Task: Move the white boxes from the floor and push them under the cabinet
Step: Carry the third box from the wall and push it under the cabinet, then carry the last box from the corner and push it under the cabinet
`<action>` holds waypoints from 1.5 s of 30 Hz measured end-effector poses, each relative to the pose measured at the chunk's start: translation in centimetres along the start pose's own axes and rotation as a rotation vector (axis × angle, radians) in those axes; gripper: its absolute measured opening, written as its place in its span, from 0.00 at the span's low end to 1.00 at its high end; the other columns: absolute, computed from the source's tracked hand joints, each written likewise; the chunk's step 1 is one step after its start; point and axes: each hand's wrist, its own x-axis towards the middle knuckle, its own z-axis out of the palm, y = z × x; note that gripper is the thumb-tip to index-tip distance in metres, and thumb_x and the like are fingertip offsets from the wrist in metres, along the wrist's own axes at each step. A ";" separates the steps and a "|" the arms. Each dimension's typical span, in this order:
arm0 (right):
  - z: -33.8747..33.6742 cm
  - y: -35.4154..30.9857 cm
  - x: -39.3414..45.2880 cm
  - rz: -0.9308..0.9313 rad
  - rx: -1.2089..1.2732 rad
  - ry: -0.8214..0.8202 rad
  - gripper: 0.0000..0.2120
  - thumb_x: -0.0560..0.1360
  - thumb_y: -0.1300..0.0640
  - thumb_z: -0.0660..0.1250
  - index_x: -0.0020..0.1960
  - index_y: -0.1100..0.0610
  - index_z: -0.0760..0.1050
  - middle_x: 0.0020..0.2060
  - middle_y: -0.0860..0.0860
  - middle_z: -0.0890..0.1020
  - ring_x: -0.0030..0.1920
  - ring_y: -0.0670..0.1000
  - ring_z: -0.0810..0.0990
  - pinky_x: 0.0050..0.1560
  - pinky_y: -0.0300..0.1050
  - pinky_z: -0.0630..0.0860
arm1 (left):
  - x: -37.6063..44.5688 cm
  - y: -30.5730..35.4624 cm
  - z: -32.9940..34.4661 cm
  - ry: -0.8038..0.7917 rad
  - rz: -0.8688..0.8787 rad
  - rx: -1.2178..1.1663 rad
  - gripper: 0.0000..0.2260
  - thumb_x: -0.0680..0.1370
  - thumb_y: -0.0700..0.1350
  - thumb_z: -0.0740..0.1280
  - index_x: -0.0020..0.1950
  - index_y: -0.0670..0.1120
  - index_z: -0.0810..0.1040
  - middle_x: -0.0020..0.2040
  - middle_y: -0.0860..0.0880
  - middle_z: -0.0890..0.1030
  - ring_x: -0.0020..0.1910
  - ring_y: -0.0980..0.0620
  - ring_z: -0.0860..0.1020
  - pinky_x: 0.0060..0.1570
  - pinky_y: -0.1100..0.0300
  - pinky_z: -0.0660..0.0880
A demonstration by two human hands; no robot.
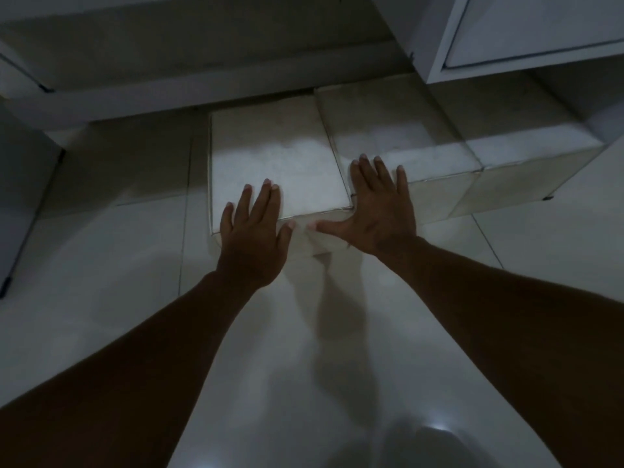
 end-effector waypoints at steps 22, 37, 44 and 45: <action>0.4 -0.1 -0.1 0.047 0.064 0.055 0.52 0.66 0.20 0.55 0.78 0.52 0.52 0.79 0.52 0.53 0.78 0.54 0.49 0.75 0.59 0.44 | 1.4 -0.2 -0.1 -0.033 -0.019 0.055 0.30 0.82 0.58 0.52 0.80 0.45 0.50 0.80 0.44 0.50 0.78 0.42 0.47 0.73 0.42 0.44; -14.0 1.5 -15.0 0.149 0.370 0.004 0.23 0.80 0.53 0.59 0.74 0.58 0.66 0.70 0.59 0.72 0.71 0.56 0.68 0.70 0.57 0.64 | -6.7 13.2 -13.4 -0.191 0.114 -0.126 0.21 0.81 0.51 0.60 0.72 0.43 0.71 0.66 0.41 0.75 0.64 0.42 0.73 0.66 0.46 0.66; -25.9 6.3 -19.3 0.255 0.365 0.063 0.22 0.81 0.52 0.59 0.73 0.59 0.67 0.69 0.59 0.73 0.70 0.57 0.69 0.69 0.55 0.65 | -6.9 22.2 -22.8 -0.237 0.215 -0.146 0.21 0.81 0.52 0.60 0.72 0.44 0.70 0.67 0.42 0.74 0.65 0.44 0.73 0.65 0.47 0.68; -27.5 7.1 -19.7 0.268 0.363 0.075 0.22 0.81 0.52 0.59 0.73 0.59 0.67 0.68 0.59 0.73 0.70 0.57 0.70 0.69 0.55 0.65 | -6.8 23.5 -24.1 -0.240 0.230 -0.144 0.22 0.81 0.52 0.60 0.73 0.44 0.69 0.67 0.42 0.74 0.65 0.44 0.72 0.65 0.47 0.68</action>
